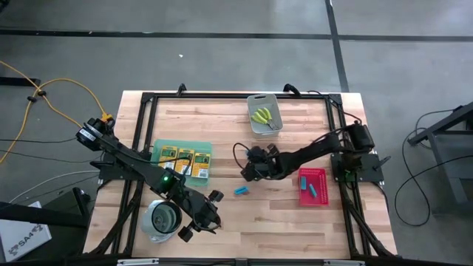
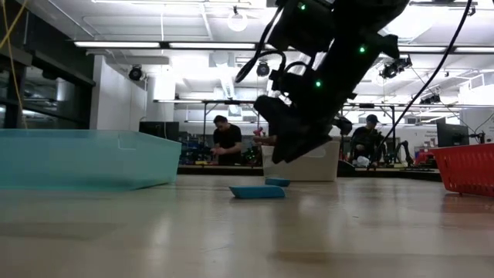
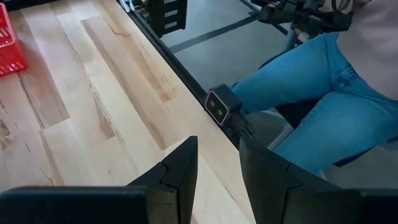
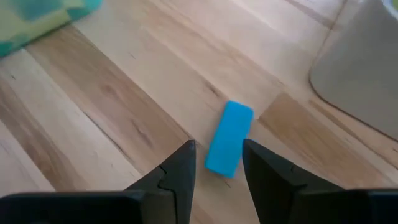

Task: Pick & Place School Supplies
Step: Put the blue eraser into the red bin

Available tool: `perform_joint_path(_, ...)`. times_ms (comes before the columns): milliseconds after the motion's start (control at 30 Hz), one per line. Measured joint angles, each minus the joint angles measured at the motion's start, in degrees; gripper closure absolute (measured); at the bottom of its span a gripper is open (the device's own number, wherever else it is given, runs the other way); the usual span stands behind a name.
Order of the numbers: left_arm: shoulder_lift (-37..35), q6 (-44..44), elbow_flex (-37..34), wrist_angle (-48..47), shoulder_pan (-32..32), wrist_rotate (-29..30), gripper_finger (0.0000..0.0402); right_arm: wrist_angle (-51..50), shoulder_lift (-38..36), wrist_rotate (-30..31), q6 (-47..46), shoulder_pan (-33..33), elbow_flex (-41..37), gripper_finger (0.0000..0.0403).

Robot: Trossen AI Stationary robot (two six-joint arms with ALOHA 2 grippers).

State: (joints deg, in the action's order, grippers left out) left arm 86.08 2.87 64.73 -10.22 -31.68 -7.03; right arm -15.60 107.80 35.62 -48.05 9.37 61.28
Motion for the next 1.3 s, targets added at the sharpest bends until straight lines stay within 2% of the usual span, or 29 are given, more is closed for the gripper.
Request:
perform_joint_path(267, 0.00, 0.00, 0.00, -0.06, 0.00, 0.04, 0.0287, -2.35, -0.75, 0.75, -0.28, 0.72, 0.00, 0.0279)
perform_joint_path(567, 0.00, 0.04, 0.00, -0.07, 0.00, 0.04, 0.0287, -2.08, -0.65, 12.08, -1.42, 4.18, -1.58, 0.0279)
perform_joint_path(767, 0.00, 0.20, 0.00, -0.07, 0.00, 0.02, 0.0287, 1.26, -0.62, 15.76, -2.16, 6.58, -3.85, 0.0279)
perform_joint_path(1033, 0.00, 0.20, 0.00, -0.11, 0.00, 0.02, 0.0287, 16.51, -0.56, 14.49, -1.38, 7.73, -11.63, 0.0279)
perform_joint_path(1300, 0.00, 0.17, 0.00, -0.09, 0.00, 0.00, 0.0287, 25.73, -0.56, 3.66, -1.88, 4.41, -13.90, 0.0279)
